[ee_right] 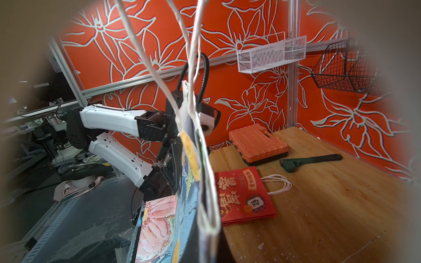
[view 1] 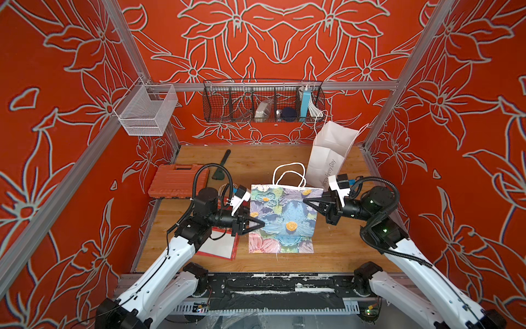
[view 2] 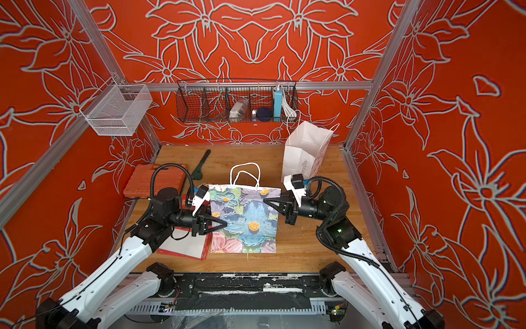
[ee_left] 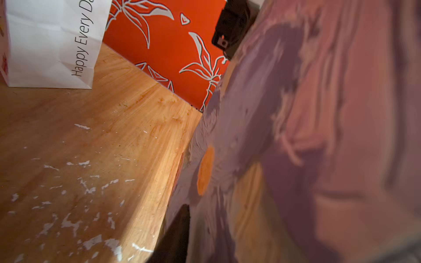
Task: Put away the paper bag
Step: Press the paper bag.
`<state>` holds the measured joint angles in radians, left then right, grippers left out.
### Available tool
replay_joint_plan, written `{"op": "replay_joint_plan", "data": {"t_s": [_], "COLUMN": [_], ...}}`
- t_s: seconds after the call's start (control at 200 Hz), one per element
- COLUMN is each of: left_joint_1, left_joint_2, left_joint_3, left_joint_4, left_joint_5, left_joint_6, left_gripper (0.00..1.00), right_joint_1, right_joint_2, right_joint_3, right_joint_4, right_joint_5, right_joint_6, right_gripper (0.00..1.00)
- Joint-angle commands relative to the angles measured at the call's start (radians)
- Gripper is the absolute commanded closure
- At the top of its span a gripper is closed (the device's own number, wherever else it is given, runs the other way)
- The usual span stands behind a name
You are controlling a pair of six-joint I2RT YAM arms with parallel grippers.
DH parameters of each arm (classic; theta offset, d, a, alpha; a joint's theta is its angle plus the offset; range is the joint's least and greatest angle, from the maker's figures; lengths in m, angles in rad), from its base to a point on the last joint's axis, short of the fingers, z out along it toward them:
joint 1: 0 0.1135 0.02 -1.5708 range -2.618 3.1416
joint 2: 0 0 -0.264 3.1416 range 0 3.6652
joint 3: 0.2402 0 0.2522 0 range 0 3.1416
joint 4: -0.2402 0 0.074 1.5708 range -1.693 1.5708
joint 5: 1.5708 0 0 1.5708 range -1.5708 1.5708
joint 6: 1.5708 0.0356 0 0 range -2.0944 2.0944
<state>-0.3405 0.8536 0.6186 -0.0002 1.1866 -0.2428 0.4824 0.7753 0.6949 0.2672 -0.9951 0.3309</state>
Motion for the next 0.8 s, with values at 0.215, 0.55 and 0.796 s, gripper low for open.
{"op": "replay_joint_plan", "data": {"t_s": [0.215, 0.55, 0.796], "left_joint_1": [0.0, -0.001, -0.001], "left_joint_2": [-0.009, -0.026, -0.075], "left_joint_3": [0.042, 0.025, 0.024], "left_joint_4": [0.028, 0.007, 0.075], "left_joint_5": [-0.015, -0.007, -0.006], "left_joint_6": [0.038, 0.062, 0.025], "left_gripper": [1.0, 1.0, 1.0], "right_joint_1": [0.007, 0.007, 0.008], "right_joint_2": [-0.036, 0.009, -0.048], "right_joint_3": [0.087, 0.128, 0.076], "right_joint_4": [-0.157, -0.087, -0.131], "right_joint_5": [0.042, 0.026, 0.027], "right_joint_6": [-0.097, -0.049, -0.071], "right_gripper": [0.51, 1.0, 0.53]}}
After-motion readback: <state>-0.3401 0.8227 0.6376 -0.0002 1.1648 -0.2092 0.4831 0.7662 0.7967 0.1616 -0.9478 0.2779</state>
